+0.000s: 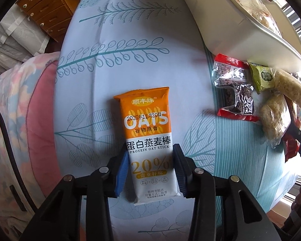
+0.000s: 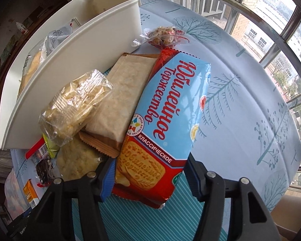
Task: Organize snacks
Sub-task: 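Carry the OATS bar in the left tool while the right tool carries the cookie pack to the basket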
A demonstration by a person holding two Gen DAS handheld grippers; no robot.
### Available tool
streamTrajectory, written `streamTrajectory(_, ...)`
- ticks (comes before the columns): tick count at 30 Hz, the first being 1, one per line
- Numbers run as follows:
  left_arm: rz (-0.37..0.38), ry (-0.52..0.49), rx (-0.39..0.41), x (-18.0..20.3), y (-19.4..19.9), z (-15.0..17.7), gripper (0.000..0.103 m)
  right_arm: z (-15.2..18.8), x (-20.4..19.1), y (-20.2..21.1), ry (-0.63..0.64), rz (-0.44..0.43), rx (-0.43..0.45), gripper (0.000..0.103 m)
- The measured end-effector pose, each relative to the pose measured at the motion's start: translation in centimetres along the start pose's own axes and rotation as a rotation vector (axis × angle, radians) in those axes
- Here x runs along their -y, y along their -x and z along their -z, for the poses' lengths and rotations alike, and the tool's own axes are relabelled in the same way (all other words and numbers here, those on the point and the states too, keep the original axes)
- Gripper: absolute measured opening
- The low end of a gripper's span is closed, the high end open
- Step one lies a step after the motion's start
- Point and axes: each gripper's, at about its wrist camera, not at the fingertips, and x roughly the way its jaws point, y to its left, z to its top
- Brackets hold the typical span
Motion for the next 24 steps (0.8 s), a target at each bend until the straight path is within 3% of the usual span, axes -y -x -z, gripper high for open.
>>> streamTrajectory(6, 0.066, 0.048, 0.001, -1.0, 0.1, 0.6, 0.04, -0.3, 0.6, 0.6, -0.017, 0.0, -0.028, 0.06)
streamTrajectory(15, 0.24, 0.109, 0.116, -1.3, 3.1, 1.3, 0.04, -1.0, 3.0, 2.5, -0.054, -0.111, -0.014, 0.057)
streamTrajectory(24, 0.286, 0.127, 0.219, 0.8, 7.6, 0.7, 0.04, -2.1, 5.8, 5.1, -0.065, -0.192, 0.007, 0.055)
